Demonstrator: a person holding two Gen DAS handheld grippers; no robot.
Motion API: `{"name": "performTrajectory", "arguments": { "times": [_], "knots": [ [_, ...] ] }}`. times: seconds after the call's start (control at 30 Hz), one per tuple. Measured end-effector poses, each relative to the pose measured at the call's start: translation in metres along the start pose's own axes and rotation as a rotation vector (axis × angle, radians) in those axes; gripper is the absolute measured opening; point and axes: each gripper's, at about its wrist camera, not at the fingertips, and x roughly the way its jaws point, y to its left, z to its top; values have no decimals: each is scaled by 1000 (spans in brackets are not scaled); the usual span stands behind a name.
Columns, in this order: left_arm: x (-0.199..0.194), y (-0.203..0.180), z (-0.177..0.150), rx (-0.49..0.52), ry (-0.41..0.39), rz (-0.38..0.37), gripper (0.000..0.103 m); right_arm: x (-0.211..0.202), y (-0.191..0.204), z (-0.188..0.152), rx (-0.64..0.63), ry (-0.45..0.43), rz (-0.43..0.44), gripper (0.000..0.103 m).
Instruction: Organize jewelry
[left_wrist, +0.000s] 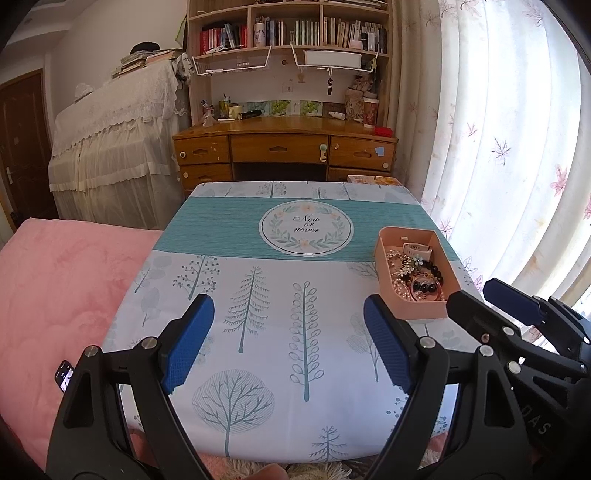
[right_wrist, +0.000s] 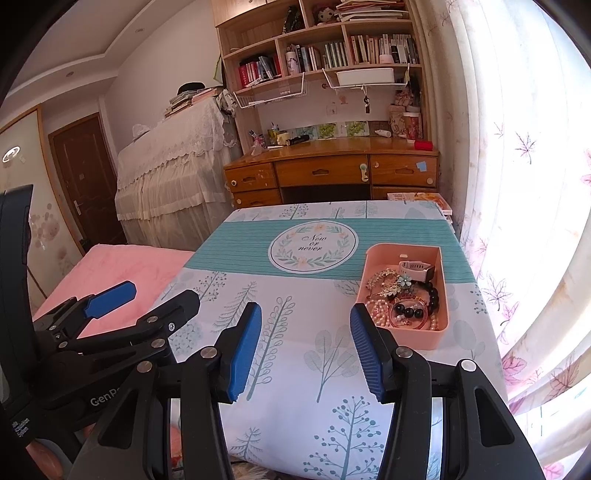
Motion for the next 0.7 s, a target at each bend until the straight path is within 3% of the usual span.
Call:
{"name": "performTrajectory", "arguments": {
  "times": [0.7],
  "knots": [
    [9,4,-3,-6,17,0,82,11,0,-6,-2,14,6,51]
  ]
}}
